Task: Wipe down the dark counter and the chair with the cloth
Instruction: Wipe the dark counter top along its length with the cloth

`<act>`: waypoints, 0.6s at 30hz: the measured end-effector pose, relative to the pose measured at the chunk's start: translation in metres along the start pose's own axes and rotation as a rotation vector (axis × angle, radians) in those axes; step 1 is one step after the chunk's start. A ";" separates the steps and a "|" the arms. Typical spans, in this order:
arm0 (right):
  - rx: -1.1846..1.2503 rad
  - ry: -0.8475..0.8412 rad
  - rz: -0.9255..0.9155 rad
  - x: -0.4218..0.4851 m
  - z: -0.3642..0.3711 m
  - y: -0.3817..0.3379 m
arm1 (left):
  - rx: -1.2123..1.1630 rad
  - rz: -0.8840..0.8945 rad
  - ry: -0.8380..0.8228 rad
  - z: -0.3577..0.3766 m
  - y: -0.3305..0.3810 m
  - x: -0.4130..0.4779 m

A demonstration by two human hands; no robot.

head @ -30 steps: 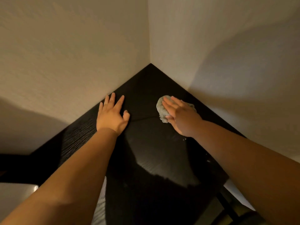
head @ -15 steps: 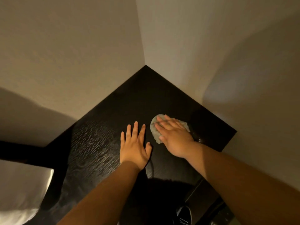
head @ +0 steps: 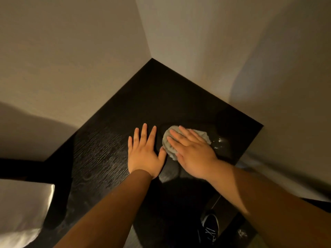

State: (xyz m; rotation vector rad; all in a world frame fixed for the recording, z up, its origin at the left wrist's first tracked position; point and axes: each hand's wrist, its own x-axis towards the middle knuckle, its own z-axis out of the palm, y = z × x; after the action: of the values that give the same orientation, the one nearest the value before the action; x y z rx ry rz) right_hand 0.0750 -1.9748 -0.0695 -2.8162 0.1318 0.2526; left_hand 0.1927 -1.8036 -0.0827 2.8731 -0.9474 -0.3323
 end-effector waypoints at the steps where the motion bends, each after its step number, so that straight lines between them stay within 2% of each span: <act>1: 0.002 -0.018 -0.042 -0.004 -0.002 0.008 | -0.005 -0.001 0.004 0.000 0.000 0.000; 3: -0.031 0.022 -0.016 0.001 -0.009 0.038 | -0.013 -0.002 0.017 0.001 0.000 -0.001; 6: -0.040 0.055 0.178 0.017 -0.027 0.083 | -0.018 -0.003 0.034 0.001 0.000 -0.001; 9: -0.020 0.109 0.299 0.021 -0.027 0.083 | -0.008 -0.002 0.043 0.002 0.001 0.000; 11: -0.049 0.093 0.267 0.011 -0.016 0.058 | -0.018 0.002 0.052 0.003 -0.001 0.000; 14: -0.010 0.084 0.091 -0.024 -0.001 0.019 | -0.020 0.000 0.060 0.003 0.000 0.000; 18: -0.010 0.013 -0.044 -0.032 -0.011 0.039 | -0.027 -0.002 0.064 0.003 0.000 0.000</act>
State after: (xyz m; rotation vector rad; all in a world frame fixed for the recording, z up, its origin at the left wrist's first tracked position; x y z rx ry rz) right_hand 0.0412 -2.0127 -0.0652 -2.8273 0.0709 0.2253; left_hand 0.1915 -1.8035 -0.0857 2.8417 -0.9224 -0.2496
